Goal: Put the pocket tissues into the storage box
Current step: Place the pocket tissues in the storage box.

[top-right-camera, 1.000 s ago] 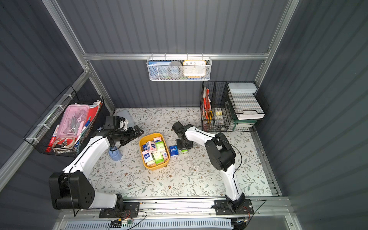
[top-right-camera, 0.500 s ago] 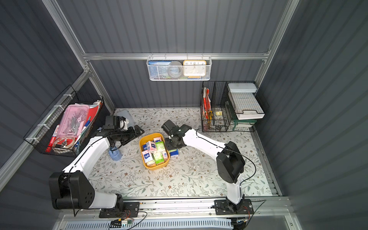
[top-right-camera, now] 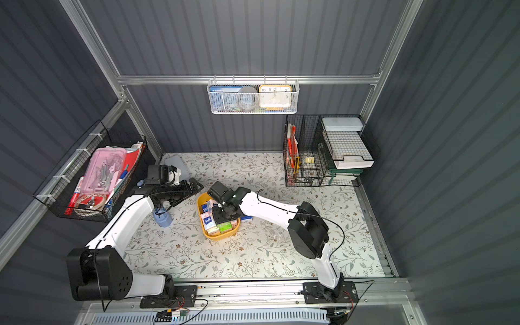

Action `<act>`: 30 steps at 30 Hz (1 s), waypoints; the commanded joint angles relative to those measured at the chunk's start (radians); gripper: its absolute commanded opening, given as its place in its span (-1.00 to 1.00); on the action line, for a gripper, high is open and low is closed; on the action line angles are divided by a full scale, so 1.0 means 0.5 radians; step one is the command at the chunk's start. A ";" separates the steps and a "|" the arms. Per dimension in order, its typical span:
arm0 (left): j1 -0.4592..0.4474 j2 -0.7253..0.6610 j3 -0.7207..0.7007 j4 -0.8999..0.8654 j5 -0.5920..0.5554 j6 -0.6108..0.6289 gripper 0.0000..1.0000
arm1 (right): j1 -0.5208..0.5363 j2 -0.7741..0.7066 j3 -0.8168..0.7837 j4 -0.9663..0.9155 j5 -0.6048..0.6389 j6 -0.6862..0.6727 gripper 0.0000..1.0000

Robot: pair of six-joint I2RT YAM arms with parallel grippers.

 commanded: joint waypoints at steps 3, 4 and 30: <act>-0.003 -0.031 -0.015 -0.031 -0.014 0.019 0.98 | 0.028 0.018 0.004 0.005 -0.025 0.046 -0.23; -0.003 -0.028 -0.010 -0.032 -0.013 0.019 0.98 | 0.026 0.025 0.006 0.005 -0.025 0.042 -0.23; -0.003 -0.060 0.019 -0.082 -0.027 0.020 0.99 | 0.026 0.026 0.195 -0.174 0.220 -0.100 0.44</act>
